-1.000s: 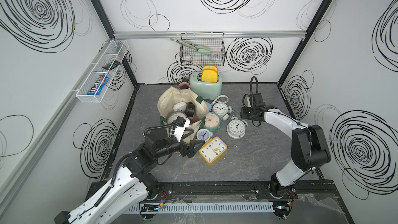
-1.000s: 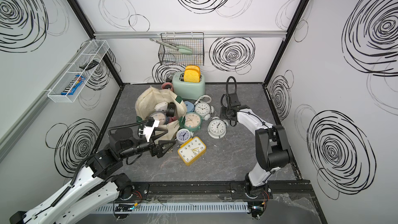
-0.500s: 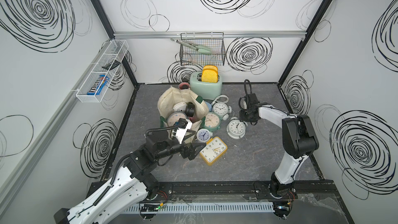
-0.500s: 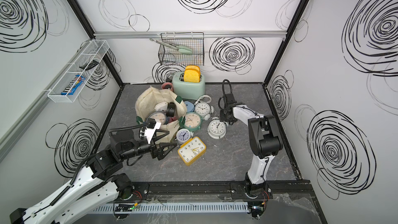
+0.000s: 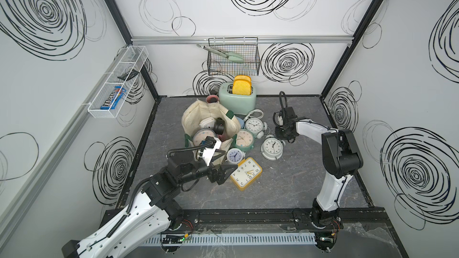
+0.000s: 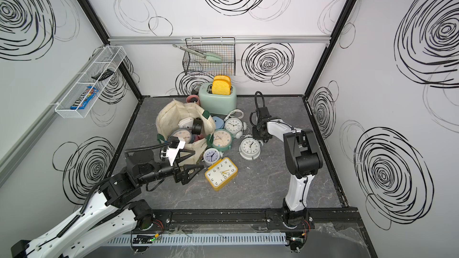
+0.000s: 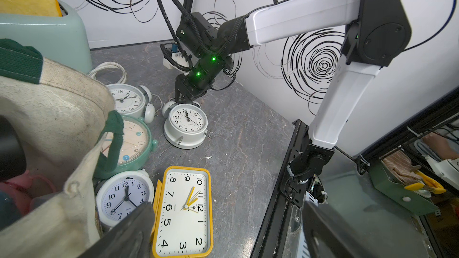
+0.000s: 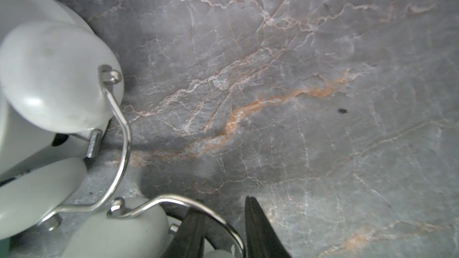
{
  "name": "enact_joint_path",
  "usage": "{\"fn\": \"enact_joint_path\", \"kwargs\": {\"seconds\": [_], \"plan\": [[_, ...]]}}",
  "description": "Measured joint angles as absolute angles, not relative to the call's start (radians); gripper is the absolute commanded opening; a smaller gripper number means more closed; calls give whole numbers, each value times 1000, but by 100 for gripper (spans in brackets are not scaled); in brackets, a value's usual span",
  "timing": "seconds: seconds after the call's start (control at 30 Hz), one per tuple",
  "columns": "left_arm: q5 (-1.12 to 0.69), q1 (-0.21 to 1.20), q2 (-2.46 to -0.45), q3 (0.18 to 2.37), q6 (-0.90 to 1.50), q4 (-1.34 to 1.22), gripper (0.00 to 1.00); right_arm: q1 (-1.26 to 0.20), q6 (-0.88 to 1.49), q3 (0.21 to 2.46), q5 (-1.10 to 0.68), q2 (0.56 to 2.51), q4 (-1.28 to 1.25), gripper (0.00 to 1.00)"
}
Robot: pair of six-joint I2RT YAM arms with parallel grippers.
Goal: Put the alarm clock into the canvas bag
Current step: Pick up the alarm from the center of the board.
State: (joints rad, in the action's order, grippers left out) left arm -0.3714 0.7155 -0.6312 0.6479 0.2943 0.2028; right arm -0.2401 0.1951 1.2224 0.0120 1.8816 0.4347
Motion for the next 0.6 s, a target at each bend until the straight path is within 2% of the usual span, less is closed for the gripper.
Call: {"fn": "enact_joint_path", "kwargs": {"seconds": [0.33,0.6], "plan": [[-351,718,-627,648,291,203,96,-259,155,1203,25,1844,441,9],[-334,718,-625,648,291,203,96,-316,155,1143,63,1692,456,0]]}}
